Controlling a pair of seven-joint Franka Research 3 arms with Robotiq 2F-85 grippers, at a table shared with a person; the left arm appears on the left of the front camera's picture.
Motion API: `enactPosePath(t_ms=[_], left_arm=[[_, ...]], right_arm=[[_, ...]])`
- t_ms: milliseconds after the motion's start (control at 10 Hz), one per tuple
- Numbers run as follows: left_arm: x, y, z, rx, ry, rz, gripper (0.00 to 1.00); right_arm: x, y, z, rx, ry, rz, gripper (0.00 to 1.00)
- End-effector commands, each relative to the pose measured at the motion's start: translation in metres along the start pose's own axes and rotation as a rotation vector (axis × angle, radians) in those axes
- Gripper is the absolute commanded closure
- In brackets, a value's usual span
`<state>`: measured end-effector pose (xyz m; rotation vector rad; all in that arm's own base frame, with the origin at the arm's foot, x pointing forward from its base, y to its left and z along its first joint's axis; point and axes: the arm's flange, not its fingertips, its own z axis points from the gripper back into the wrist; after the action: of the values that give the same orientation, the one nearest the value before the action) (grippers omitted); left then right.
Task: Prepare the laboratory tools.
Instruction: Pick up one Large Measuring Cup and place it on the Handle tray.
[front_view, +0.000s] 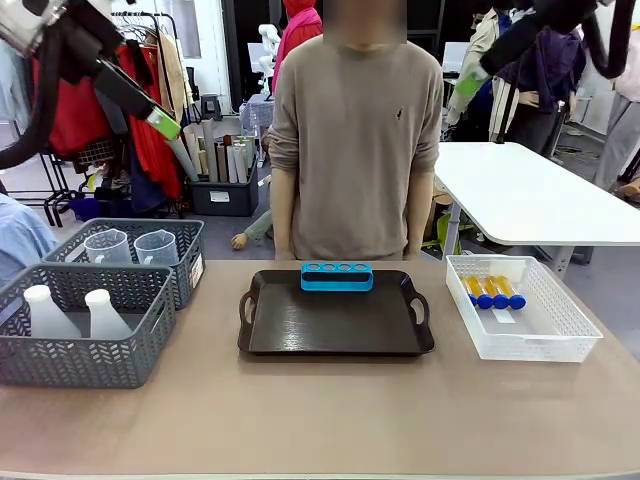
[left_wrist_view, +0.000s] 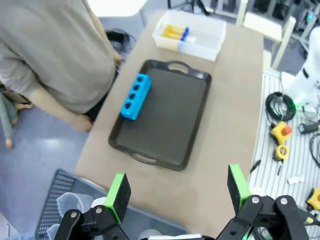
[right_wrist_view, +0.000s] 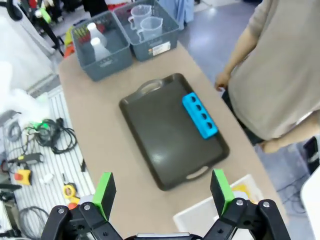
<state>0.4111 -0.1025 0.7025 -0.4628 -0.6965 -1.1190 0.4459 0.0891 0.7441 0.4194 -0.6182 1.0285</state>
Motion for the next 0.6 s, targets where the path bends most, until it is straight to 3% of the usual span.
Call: enactPosePath(t_ms=[0, 100, 500], left_arm=[[-0.010, 0.008, 0.002, 0.032, -0.068, 0.005, 0.00], [-0.013, 0.014, 0.004, 0.041, -0.078, 0.020, 0.00], [-0.008, 0.024, 0.013, 0.056, -0.069, 0.004, 0.00]], right_arm=[[-0.019, -0.020, 0.005, 0.027, -0.061, 0.083, 0.00], [-0.034, -0.027, 0.007, 0.038, -0.053, 0.082, 0.00], [-0.074, -0.044, 0.018, 0.061, -0.174, 0.025, 0.00]])
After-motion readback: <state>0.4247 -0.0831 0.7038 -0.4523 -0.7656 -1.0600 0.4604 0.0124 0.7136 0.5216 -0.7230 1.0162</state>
